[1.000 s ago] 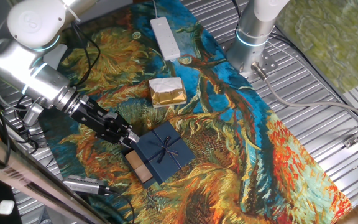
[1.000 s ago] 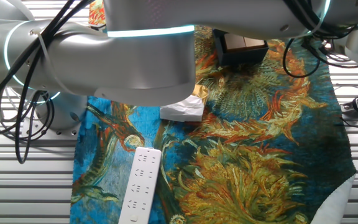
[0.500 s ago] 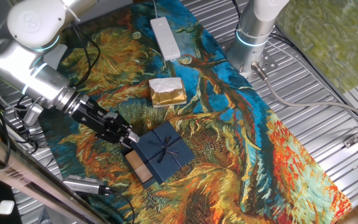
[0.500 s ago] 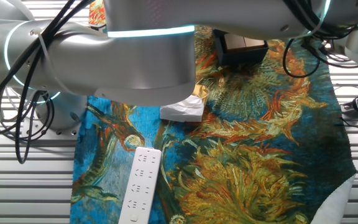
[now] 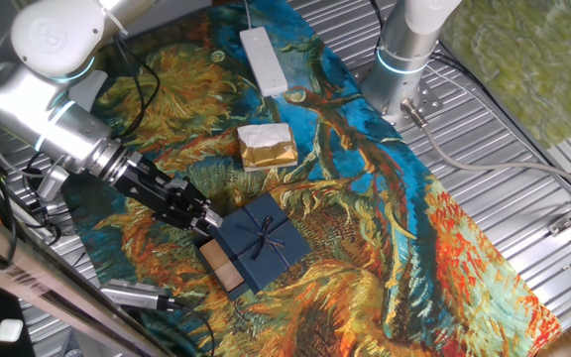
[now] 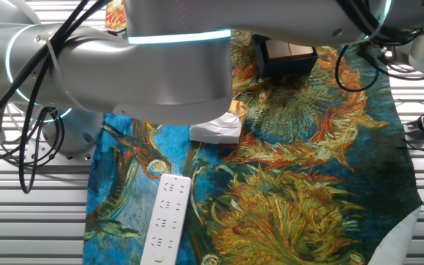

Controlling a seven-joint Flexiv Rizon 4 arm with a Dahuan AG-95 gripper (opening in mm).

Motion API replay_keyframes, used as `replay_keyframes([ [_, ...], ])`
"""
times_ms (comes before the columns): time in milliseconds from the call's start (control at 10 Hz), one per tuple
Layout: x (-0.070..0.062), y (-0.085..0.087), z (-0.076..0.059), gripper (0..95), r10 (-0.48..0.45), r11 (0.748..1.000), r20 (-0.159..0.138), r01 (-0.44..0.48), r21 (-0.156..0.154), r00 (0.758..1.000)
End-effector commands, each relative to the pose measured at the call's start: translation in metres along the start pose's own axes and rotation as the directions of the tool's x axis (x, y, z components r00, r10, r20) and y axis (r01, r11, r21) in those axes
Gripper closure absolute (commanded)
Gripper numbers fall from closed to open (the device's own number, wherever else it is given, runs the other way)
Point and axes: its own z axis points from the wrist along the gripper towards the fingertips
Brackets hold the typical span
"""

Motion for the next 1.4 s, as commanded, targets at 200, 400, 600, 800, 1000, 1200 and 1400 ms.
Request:
replay_keyframes([
  [200, 0.0001, -0.0001, 0.0003, 95.0, 0.013, 1.0, 0.01, -0.013, 0.013, 1.0],
  [400, 0.0001, -0.0001, 0.0003, 95.0, 0.02, 0.999, 0.018, -0.02, 0.024, 1.0],
  [600, 0.0001, -0.0001, 0.0003, 95.0, 0.029, 0.999, 0.038, -0.03, 0.038, 0.999],
  [800, 0.0001, -0.0001, 0.0003, 95.0, 0.037, 0.998, 0.05, -0.039, 0.047, 0.998],
  [1000, 0.0001, -0.0001, 0.0003, 95.0, 0.042, 0.998, 0.052, -0.044, 0.049, 0.998],
  [1200, 0.0001, -0.0001, 0.0003, 95.0, 0.043, 0.998, 0.053, -0.045, 0.049, 0.998],
  [1400, 0.0001, -0.0001, 0.0003, 95.0, 0.047, 0.998, 0.055, -0.05, 0.047, 0.997],
])
